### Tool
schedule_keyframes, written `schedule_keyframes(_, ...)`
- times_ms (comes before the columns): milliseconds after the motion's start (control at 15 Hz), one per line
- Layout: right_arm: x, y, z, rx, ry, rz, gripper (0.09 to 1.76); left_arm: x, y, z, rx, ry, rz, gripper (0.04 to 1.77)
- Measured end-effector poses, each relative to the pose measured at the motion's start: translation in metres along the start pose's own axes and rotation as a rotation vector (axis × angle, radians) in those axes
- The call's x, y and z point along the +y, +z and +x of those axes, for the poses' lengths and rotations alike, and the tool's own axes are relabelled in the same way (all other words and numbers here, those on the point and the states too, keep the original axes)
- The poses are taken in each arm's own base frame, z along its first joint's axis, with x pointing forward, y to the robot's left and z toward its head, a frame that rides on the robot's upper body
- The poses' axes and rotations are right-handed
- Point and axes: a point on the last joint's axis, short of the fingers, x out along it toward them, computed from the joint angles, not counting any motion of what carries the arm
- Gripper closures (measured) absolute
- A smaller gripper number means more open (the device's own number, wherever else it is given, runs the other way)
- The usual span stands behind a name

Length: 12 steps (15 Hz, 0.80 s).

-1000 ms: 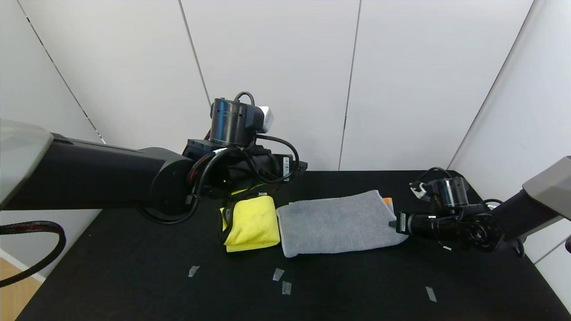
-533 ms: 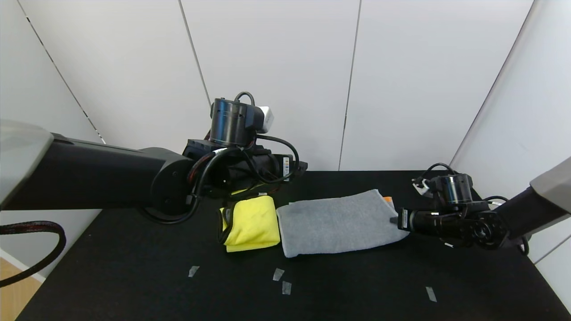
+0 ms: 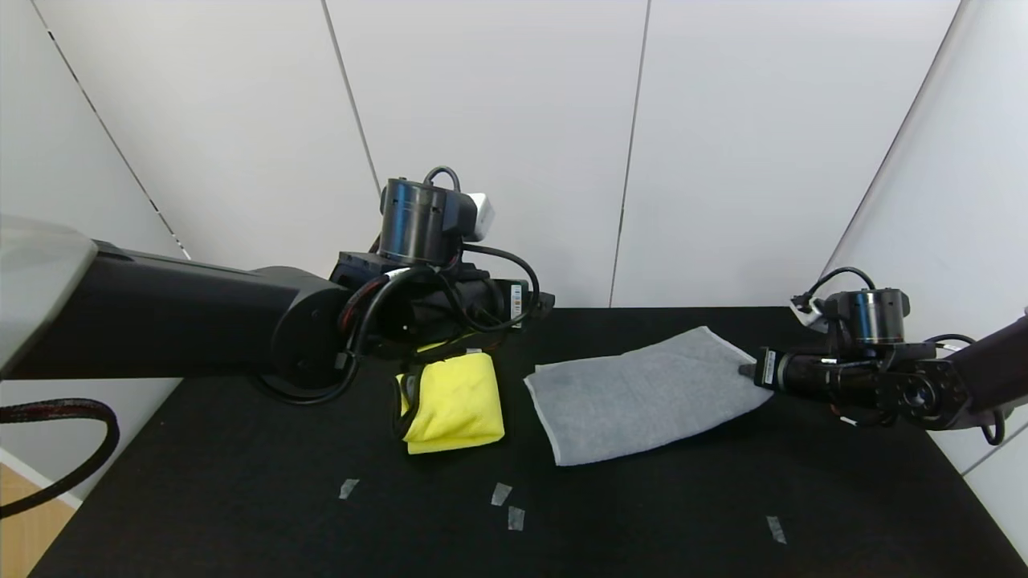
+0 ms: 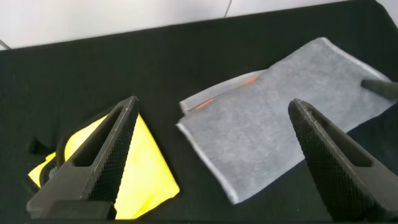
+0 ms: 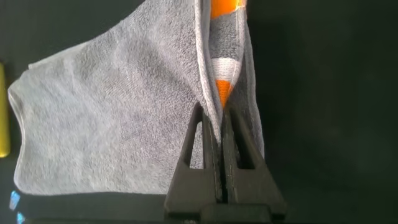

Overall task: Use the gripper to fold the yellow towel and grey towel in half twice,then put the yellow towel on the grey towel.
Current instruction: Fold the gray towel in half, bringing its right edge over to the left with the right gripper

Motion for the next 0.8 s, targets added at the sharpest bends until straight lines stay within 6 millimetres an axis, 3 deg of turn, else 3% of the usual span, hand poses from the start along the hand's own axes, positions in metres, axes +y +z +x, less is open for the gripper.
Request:
schedule_keyframes(467,-0.017,0.011,-0.012,-0.032,-0.007,0.011,1.70,0.000,0.000,0.000,-0.001,0.001,0.000,0.09)
schedule_keyframes(667,-0.004,0.013,-0.012,-0.040,0.022,-0.013,1.70,0.000,0.001,-0.002,-0.002,0.000,0.000,0.09)
schedule_keyframes(800,0.017,0.010,-0.008,-0.032,0.066,-0.044,1.70,-0.001,0.001,-0.002,-0.002,-0.001,0.000,0.09)
